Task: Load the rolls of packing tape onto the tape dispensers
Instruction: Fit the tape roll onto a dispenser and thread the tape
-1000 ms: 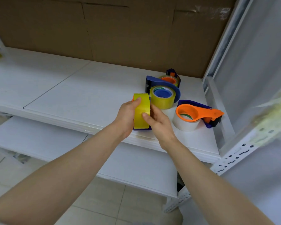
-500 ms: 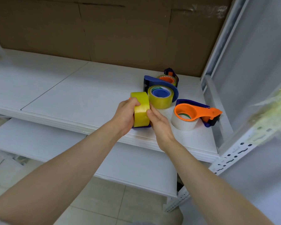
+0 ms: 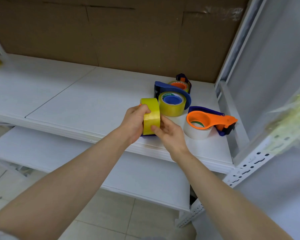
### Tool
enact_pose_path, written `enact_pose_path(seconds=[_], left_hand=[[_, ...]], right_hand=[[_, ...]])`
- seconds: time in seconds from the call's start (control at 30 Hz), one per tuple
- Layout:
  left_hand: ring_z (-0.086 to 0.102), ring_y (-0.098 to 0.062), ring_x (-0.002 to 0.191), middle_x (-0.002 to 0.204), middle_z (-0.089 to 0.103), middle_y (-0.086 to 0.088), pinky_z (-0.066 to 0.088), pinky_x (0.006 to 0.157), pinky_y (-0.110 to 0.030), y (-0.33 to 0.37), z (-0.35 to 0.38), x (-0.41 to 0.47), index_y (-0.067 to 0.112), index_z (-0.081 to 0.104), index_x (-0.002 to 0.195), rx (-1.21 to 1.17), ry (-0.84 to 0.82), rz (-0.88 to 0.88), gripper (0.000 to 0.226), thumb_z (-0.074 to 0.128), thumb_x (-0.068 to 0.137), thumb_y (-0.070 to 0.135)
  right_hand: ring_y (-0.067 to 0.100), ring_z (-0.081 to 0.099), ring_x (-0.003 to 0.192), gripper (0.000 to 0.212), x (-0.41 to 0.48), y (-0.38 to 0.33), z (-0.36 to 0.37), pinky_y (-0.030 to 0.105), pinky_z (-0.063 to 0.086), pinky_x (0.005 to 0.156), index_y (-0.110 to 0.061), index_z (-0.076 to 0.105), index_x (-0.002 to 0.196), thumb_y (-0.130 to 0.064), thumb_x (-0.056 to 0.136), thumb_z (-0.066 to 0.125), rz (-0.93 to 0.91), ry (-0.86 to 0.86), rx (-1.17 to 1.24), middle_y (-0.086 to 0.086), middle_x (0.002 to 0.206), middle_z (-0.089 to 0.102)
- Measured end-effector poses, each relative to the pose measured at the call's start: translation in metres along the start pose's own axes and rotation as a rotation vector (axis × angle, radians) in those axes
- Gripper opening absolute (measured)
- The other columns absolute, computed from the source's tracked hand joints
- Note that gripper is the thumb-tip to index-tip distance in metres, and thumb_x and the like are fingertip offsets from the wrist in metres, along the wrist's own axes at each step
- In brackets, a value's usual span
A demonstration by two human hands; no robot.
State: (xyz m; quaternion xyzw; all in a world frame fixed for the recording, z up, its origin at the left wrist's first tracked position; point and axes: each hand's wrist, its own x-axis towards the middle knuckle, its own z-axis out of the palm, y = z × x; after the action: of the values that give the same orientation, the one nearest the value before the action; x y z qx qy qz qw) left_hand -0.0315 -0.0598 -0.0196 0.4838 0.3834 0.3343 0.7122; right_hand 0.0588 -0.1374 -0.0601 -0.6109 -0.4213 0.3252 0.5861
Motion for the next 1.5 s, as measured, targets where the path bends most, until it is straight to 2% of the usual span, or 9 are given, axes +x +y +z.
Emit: enact_pose_path(seconds=[0.2, 0.43, 0.57, 0.7, 0.83, 0.97, 1.17, 1.33, 1.5], left_hand=[[0.060, -0.031, 0.087, 0.098, 0.061, -0.021, 0.051, 0.086, -0.047, 0.000, -0.002, -0.001, 0.001, 0.059, 0.102, 0.060, -0.022, 0.019, 0.023, 0.045, 0.084, 0.006], [0.059, -0.030, 0.088, 0.102, 0.060, -0.021, 0.052, 0.073, -0.035, 0.002, -0.005, -0.002, -0.005, 0.056, 0.114, 0.035, 0.012, -0.004, 0.033, 0.045, 0.086, 0.008], [0.059, -0.030, 0.090, 0.103, 0.061, -0.021, 0.052, 0.077, -0.037, 0.001, -0.004, -0.002, -0.006, 0.055, 0.118, 0.040, 0.006, -0.006, 0.037, 0.045, 0.087, 0.010], [0.058, -0.030, 0.088, 0.100, 0.059, -0.022, 0.051, 0.077, -0.038, 0.002, -0.007, -0.004, -0.011, 0.054, 0.116, 0.045, -0.017, 0.000, 0.044, 0.049, 0.076, 0.007], [0.059, -0.026, 0.082, 0.095, 0.060, -0.017, 0.050, 0.073, -0.034, 0.000, -0.011, -0.003, -0.003, 0.058, 0.111, 0.040, -0.046, 0.003, 0.043, 0.053, 0.071, 0.009], [0.057, -0.023, 0.079, 0.089, 0.059, -0.013, 0.047, 0.069, -0.030, -0.001, -0.013, -0.003, 0.006, 0.058, 0.098, 0.052, -0.085, 0.032, 0.019, 0.047, 0.083, 0.002], [0.058, -0.020, 0.077, 0.089, 0.060, -0.010, 0.046, 0.067, -0.028, -0.002, -0.015, -0.003, 0.009, 0.061, 0.095, 0.077, -0.105, 0.041, 0.030, 0.053, 0.066, 0.013], [0.058, -0.021, 0.080, 0.087, 0.061, -0.009, 0.046, 0.069, -0.029, -0.002, -0.016, -0.003, 0.010, 0.061, 0.092, 0.074, -0.118, 0.040, 0.031, 0.054, 0.062, 0.015], [0.063, -0.025, 0.089, 0.095, 0.067, -0.012, 0.050, 0.083, -0.035, -0.006, -0.017, -0.001, 0.005, 0.063, 0.102, 0.127, -0.177, 0.107, 0.036, 0.067, 0.067, 0.001]], right_hand=[[0.017, 0.068, 0.090, 0.047, 0.012, -0.017, 0.002, 0.032, 0.056, 0.084, -0.010, 0.061, 0.121, -0.022, 0.077, 0.075, 0.066, 0.252, 0.061, 0.001, 0.089, 0.070], [0.006, 0.065, 0.080, 0.035, 0.001, -0.011, -0.004, 0.014, 0.054, 0.074, -0.009, 0.063, 0.113, 0.001, 0.080, 0.068, 0.084, 0.065, 0.099, -0.004, 0.088, 0.067], [0.005, 0.066, 0.081, 0.030, -0.003, -0.012, 0.001, 0.019, 0.054, 0.082, -0.005, 0.067, 0.111, -0.004, 0.082, 0.068, 0.013, 0.110, 0.031, -0.001, 0.095, 0.069], [0.010, 0.064, 0.079, 0.023, 0.002, -0.021, 0.000, 0.031, 0.054, 0.083, -0.009, 0.069, 0.103, -0.009, 0.080, 0.071, 0.047, 0.095, -0.001, -0.005, 0.084, 0.068], [0.007, 0.057, 0.089, 0.026, 0.012, -0.035, -0.009, 0.016, 0.047, 0.078, -0.016, 0.060, 0.110, -0.017, 0.085, 0.065, -0.140, 0.202, -0.307, -0.003, 0.102, 0.060], [0.016, 0.052, 0.109, 0.033, 0.032, -0.059, -0.017, 0.022, 0.043, 0.088, -0.014, 0.060, 0.124, -0.020, 0.092, 0.057, -0.385, -0.002, -0.762, 0.005, 0.121, 0.054], [0.024, 0.055, 0.102, 0.024, 0.044, -0.083, -0.014, 0.042, 0.048, 0.085, -0.011, 0.070, 0.107, -0.021, 0.091, 0.056, -0.464, -0.248, -1.136, 0.009, 0.110, 0.060], [0.025, 0.051, 0.109, 0.021, 0.045, -0.088, -0.005, 0.032, 0.041, 0.064, -0.008, 0.056, 0.113, -0.014, 0.096, 0.045, -0.583, -0.226, -1.499, 0.010, 0.115, 0.054], [0.026, 0.048, 0.110, 0.032, 0.038, -0.084, -0.003, 0.030, 0.036, 0.062, -0.004, 0.043, 0.119, -0.013, 0.089, 0.049, -0.630, -0.277, -1.619, 0.013, 0.120, 0.046]])
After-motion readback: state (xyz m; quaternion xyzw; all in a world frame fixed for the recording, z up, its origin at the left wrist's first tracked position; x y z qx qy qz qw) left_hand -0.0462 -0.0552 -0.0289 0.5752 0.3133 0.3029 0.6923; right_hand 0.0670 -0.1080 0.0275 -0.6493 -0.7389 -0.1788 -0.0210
